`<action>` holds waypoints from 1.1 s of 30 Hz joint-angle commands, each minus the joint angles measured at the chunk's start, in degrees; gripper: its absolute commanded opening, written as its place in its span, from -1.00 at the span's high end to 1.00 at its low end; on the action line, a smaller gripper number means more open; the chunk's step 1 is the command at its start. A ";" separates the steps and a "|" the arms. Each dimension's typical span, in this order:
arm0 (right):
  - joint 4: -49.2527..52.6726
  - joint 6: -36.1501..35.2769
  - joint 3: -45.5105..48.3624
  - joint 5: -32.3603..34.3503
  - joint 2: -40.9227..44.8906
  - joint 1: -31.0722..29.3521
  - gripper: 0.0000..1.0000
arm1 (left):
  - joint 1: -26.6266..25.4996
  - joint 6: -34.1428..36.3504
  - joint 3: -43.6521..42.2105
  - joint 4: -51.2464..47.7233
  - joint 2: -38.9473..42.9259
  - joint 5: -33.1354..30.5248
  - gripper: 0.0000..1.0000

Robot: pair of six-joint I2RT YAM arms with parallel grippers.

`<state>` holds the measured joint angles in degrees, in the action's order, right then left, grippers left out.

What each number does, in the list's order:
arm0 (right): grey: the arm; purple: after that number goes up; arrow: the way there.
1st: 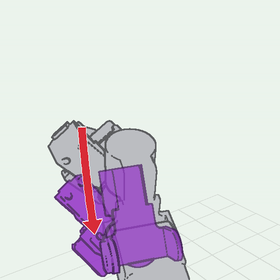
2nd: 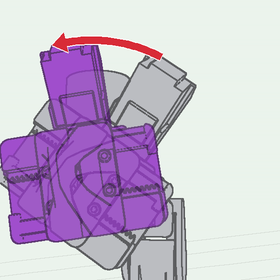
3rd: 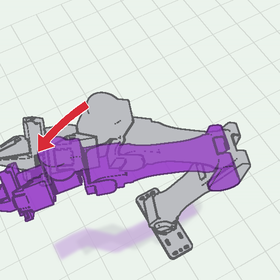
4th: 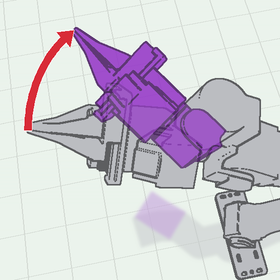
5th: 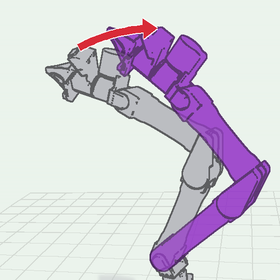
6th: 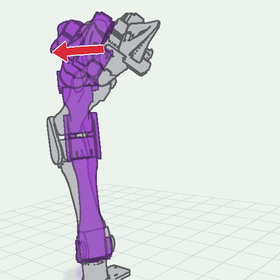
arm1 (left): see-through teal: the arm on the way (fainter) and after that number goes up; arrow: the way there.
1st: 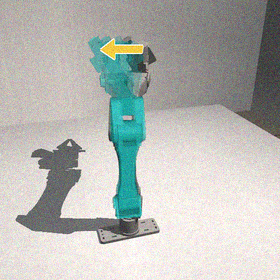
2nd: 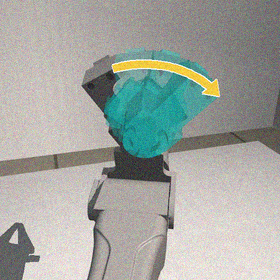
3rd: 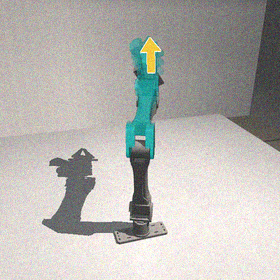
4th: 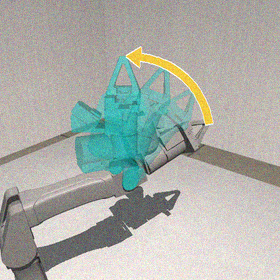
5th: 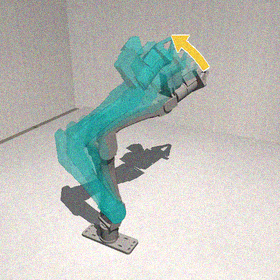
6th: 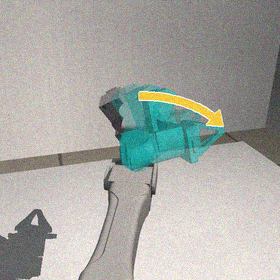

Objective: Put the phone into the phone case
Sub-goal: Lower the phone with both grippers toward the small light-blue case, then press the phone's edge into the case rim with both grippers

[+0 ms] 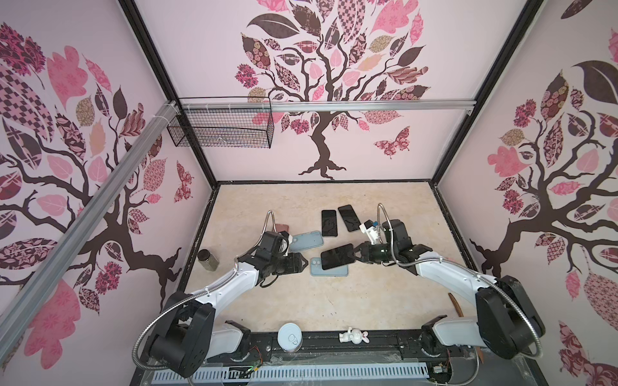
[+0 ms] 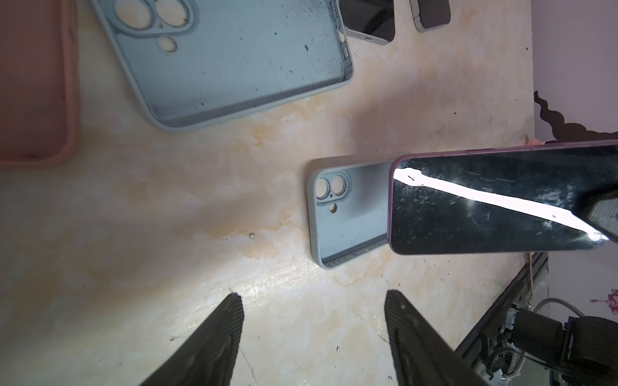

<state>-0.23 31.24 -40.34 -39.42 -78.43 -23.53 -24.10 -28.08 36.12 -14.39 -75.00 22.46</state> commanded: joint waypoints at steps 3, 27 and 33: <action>-5.54 0.59 -1.47 -3.60 -3.09 0.28 1.00 | -0.41 1.05 2.37 5.46 -2.74 2.60 -0.38; -14.58 4.64 1.66 -8.66 -12.85 0.33 1.00 | -4.05 -1.15 3.70 12.72 -15.63 6.51 0.12; -14.98 4.47 1.63 -8.47 -14.69 0.30 1.00 | -4.11 -1.66 3.44 13.73 -15.70 7.28 0.12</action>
<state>-13.30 36.03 -38.57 -46.85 -91.70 -23.44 -27.92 -29.52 38.00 -2.96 -90.50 28.82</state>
